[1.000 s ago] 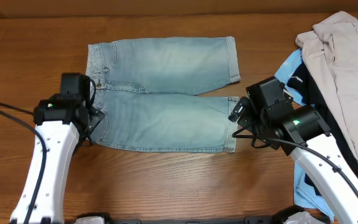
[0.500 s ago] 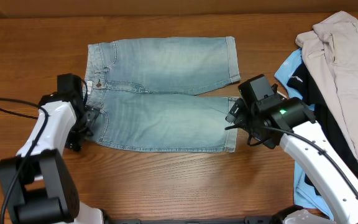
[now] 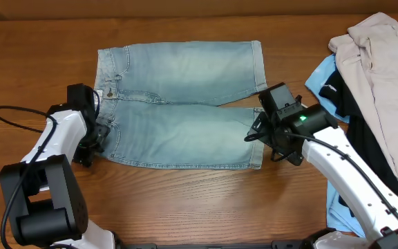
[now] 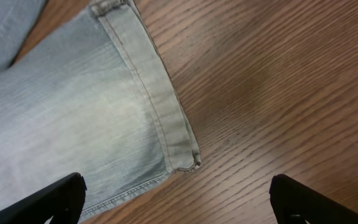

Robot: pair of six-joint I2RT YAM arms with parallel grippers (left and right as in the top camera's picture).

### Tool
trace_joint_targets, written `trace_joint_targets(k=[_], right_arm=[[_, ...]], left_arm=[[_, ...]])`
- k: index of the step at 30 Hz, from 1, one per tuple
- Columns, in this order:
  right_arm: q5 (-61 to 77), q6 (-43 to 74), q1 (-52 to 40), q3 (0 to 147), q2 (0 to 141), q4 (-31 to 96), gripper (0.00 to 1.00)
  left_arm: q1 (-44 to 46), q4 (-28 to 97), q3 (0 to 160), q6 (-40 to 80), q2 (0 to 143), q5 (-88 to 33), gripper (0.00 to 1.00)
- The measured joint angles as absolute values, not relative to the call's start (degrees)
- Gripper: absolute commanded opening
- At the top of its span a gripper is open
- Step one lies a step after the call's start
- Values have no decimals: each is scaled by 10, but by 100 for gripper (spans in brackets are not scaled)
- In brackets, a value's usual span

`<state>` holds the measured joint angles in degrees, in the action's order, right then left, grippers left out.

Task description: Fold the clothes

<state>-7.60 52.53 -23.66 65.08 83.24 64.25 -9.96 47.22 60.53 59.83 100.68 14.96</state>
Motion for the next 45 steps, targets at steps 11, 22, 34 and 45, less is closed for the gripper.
trace_joint_targets(k=[11, 22, 34, 45], right_arm=[[-48, 524, -237, 604, 851, 606, 96], [-43, 510, -237, 604, 851, 586, 92], [-42, 508, -237, 603, 851, 561, 82], [37, 482, -239, 603, 869, 504, 70]], left_arm=[[-100, 429, 605, 598, 1028, 166, 79], [-98, 425, 616, 599, 1053, 172, 66], [-94, 409, 630, 597, 1070, 176, 11], [-94, 409, 631, 596, 1070, 175, 9]])
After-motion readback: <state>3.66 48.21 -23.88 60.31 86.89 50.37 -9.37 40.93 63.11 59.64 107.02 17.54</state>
